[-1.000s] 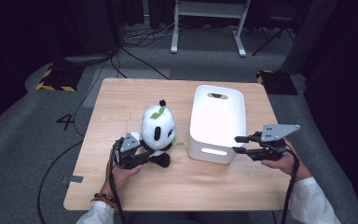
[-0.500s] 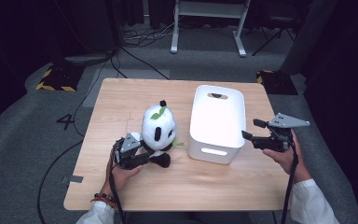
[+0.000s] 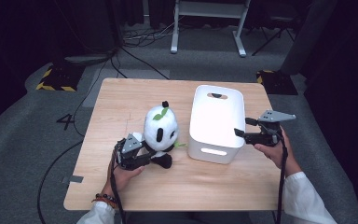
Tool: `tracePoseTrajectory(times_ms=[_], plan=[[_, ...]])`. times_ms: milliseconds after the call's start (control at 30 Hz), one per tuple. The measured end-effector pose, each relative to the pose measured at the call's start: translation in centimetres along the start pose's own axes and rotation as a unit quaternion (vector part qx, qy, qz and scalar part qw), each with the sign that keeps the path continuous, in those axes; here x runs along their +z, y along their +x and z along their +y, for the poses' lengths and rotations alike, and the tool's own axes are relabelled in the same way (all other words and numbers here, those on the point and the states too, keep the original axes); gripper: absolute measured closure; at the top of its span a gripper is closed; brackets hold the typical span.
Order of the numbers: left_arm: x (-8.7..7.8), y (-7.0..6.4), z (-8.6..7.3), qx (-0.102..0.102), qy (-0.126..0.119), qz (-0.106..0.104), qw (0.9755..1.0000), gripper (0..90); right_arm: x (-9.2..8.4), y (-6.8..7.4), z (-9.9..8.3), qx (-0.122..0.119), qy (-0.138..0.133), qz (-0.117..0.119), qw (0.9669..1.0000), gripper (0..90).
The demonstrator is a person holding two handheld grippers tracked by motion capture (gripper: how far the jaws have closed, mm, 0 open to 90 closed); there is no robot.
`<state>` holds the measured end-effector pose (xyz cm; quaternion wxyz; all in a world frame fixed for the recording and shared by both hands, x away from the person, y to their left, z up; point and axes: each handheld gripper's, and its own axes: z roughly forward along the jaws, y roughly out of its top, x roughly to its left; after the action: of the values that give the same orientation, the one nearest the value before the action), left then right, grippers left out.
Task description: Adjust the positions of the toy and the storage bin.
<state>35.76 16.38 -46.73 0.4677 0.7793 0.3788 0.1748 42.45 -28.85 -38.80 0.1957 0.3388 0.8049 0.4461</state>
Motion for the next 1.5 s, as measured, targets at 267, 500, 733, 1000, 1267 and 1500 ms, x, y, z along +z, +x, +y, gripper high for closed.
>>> tracePoseTrajectory(times_ms=[267,500,733,1000,1267,1500], plan=[[0.5,-0.5,0.3,-0.001,0.0,0.004,1.0,48.8,1.2,-1.0,0.7,0.009,0.003,-0.01,0.9999,31.6],[-0.1,-0.9,0.4,-0.012,-0.004,0.012,0.9999,30.0,-0.1,-0.7,0.4,0.002,-0.007,-0.009,0.9999,28.8],[-1.7,-1.9,0.6,-0.011,-0.017,0.035,0.9992,16.1,-2.8,-0.9,-1.0,0.01,-0.037,-0.002,0.9992,25.9],[-2.4,-2.7,1.4,-0.01,-0.02,0.05,0.9985,15.8,-5.3,-1.3,-2.0,0.007,-0.044,-0.019,0.9988,25.6],[-3.3,-3.7,2.6,0.0,-0.042,0.042,0.9982,15.7,-5.4,-2.2,-5.3,0.004,0.002,-0.053,0.9986,24.9],[-3.9,-4.4,3.5,0.014,-0.056,0.039,0.9976,15.8,-4.4,-2.9,-8.8,0.004,0.052,-0.073,0.996,24.8]])
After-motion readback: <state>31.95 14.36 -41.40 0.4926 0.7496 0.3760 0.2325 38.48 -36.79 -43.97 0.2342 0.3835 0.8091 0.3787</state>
